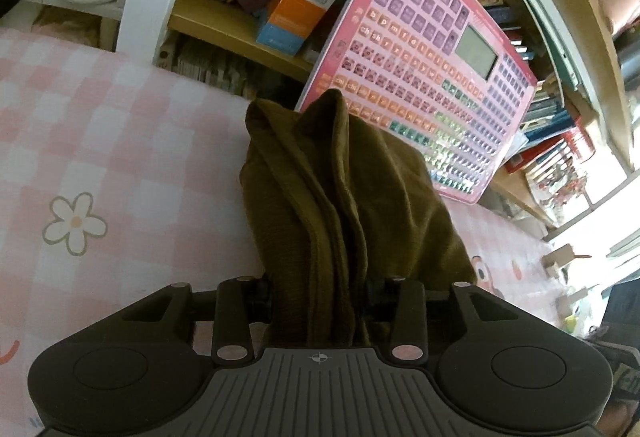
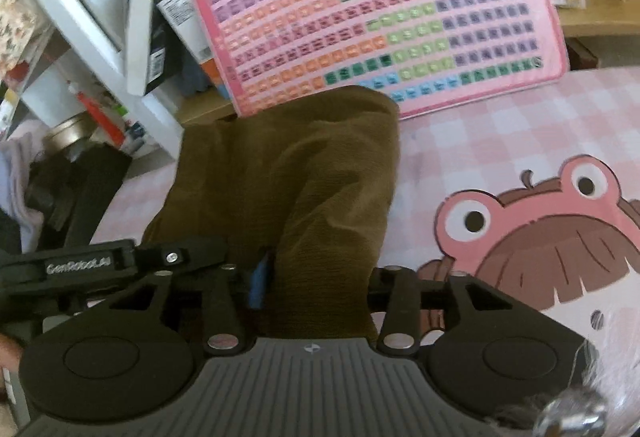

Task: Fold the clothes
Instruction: 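Keep both grippers closed on the brown bundle and press it flat, then open both grippers and release the folded brown trousers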

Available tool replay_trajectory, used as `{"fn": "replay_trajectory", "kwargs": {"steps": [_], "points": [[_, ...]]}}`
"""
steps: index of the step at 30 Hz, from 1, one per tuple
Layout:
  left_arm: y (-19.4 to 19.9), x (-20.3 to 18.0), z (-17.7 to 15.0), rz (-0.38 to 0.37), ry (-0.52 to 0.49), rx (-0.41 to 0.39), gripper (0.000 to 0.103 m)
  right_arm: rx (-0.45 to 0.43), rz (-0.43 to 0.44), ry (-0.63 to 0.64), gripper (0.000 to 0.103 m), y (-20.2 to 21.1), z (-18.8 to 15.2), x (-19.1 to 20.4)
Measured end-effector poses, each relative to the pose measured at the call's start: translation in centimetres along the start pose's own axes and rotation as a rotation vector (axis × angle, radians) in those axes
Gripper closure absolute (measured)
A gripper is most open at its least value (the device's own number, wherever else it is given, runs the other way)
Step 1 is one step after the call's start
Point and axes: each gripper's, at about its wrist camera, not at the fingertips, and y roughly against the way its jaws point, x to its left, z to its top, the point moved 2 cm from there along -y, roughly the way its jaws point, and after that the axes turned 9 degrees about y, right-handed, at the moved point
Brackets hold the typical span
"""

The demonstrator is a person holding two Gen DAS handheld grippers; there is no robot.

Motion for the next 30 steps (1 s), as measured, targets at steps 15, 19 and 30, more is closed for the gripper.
{"fn": "replay_trajectory", "kwargs": {"steps": [15,19,30], "points": [[7.1,-1.8,-4.3,0.119,-0.107,-0.189,0.036,-0.078,-0.133,0.149,0.039,7.2,-2.3,3.0],[8.4,-2.7,-6.8,0.139,-0.114,-0.204,0.032,-0.076,-0.116,0.205,0.035,8.9,-3.8,4.1],[10.8,-4.6,-13.8,0.26,-0.118,-0.218,0.023,-0.045,-0.165,0.221,0.024,13.1,-8.8,3.6]]}}
